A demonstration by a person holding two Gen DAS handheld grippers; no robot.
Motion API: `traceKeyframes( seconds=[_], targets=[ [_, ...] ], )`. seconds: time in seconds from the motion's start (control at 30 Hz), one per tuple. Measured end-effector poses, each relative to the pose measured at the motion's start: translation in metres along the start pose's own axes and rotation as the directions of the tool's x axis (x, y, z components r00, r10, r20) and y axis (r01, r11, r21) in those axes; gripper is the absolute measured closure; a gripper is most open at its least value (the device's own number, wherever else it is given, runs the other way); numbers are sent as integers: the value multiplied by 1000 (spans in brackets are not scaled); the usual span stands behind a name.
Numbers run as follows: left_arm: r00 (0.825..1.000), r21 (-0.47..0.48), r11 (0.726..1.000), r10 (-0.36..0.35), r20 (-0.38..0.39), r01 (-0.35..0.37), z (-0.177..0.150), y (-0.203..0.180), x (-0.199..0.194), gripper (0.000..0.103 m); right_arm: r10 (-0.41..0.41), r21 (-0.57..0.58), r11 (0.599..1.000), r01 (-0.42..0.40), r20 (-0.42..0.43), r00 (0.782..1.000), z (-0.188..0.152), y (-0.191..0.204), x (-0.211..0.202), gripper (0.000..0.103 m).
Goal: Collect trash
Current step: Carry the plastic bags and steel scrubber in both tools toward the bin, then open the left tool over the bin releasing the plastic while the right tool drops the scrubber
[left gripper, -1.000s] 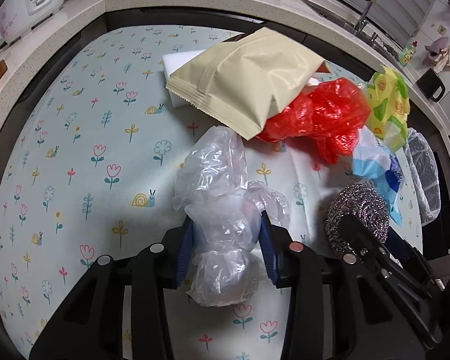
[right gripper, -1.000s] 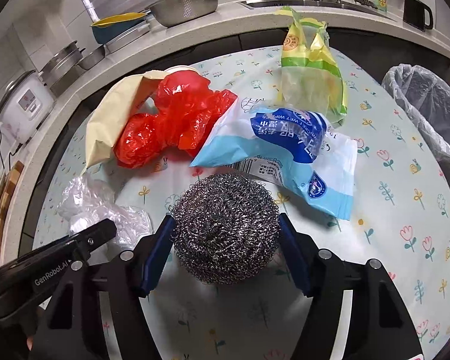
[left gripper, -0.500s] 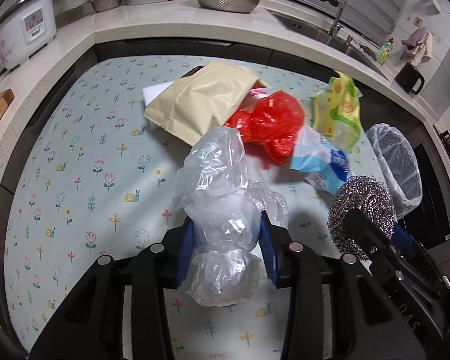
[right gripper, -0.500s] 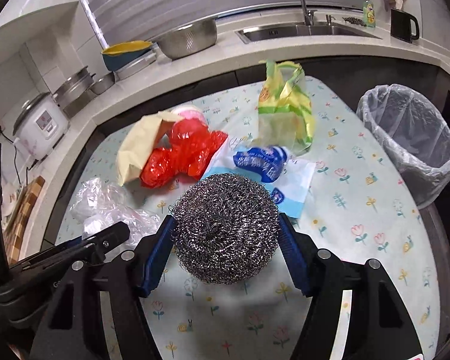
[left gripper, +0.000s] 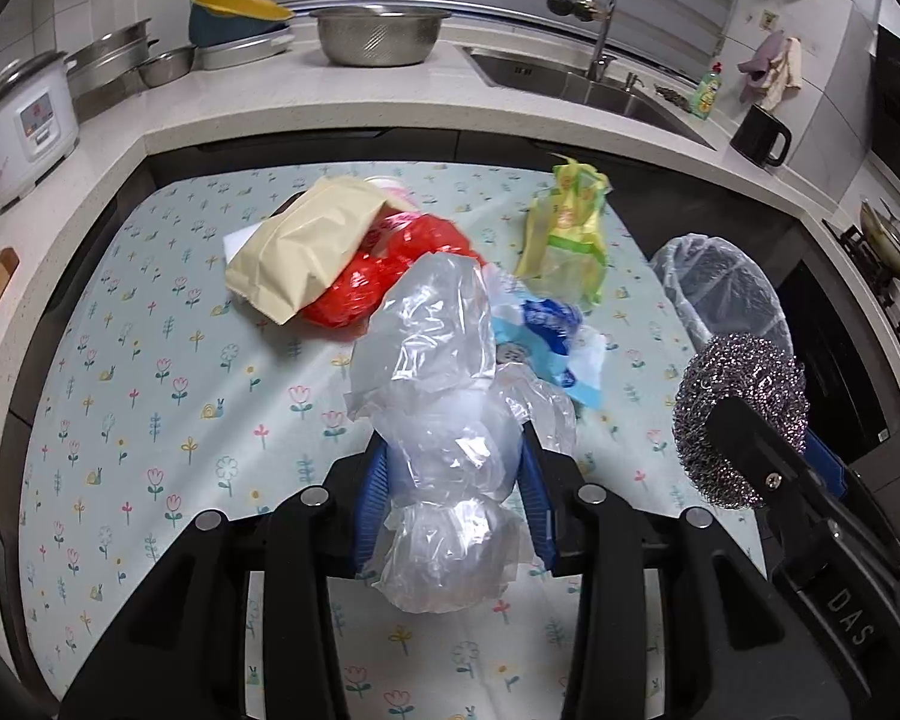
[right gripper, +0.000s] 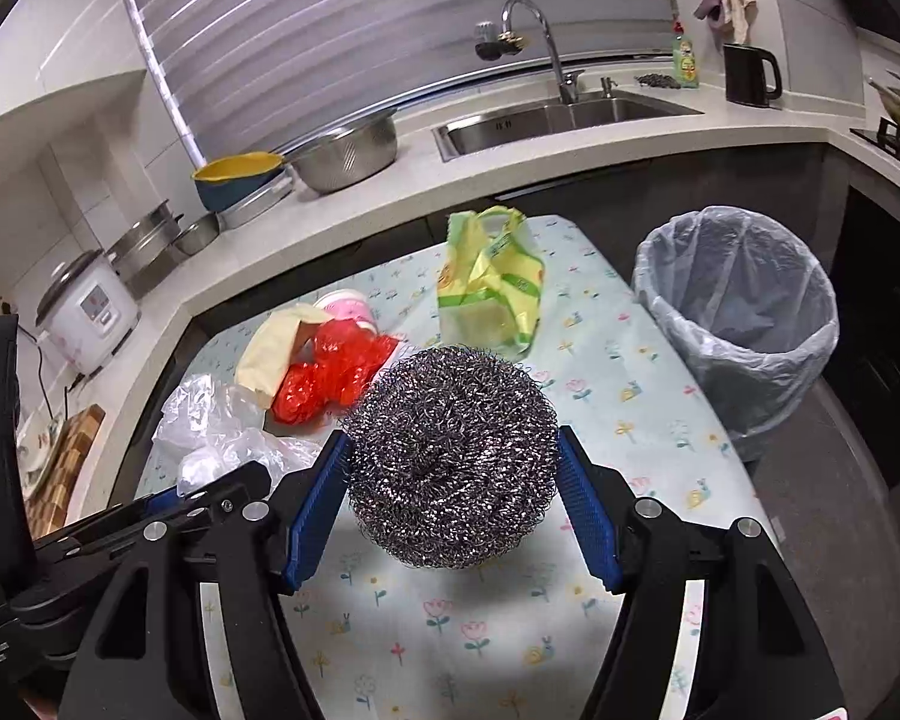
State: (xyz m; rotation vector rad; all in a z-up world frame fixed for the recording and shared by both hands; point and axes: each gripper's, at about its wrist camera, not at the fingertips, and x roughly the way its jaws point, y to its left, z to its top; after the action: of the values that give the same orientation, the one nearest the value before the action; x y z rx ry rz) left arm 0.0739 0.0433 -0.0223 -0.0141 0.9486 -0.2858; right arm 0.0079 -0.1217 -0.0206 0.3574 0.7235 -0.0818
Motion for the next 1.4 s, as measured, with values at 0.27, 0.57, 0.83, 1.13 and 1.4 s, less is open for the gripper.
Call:
traceKeyframes(
  seconds=[0.27,0.57,0.83,1.13,1.4],
  targets=[
    [1000,53,998,-22,21,21,-1,-32,-11,65,-25,40,999,23,39,999,2,-30,-24,38],
    [998,126,991,-51,29,47,-3,-74,-15,65,-54,100,994,47,71,996,0,-66,-44,38],
    [997,189,979,-77,19,72,-3,-112,-10,65,-96,173,982,79,93,991,0,-106,-58,38],
    [994,255,961,-113,-1,110,1,-156,3,65,-143,234,965,114,110,984,6,-144,-67,38],
    [989,315,937,-150,-18,148,12,-195,23,65,-184,284,948,143,122,975,13,-176,-71,38]
  ],
)
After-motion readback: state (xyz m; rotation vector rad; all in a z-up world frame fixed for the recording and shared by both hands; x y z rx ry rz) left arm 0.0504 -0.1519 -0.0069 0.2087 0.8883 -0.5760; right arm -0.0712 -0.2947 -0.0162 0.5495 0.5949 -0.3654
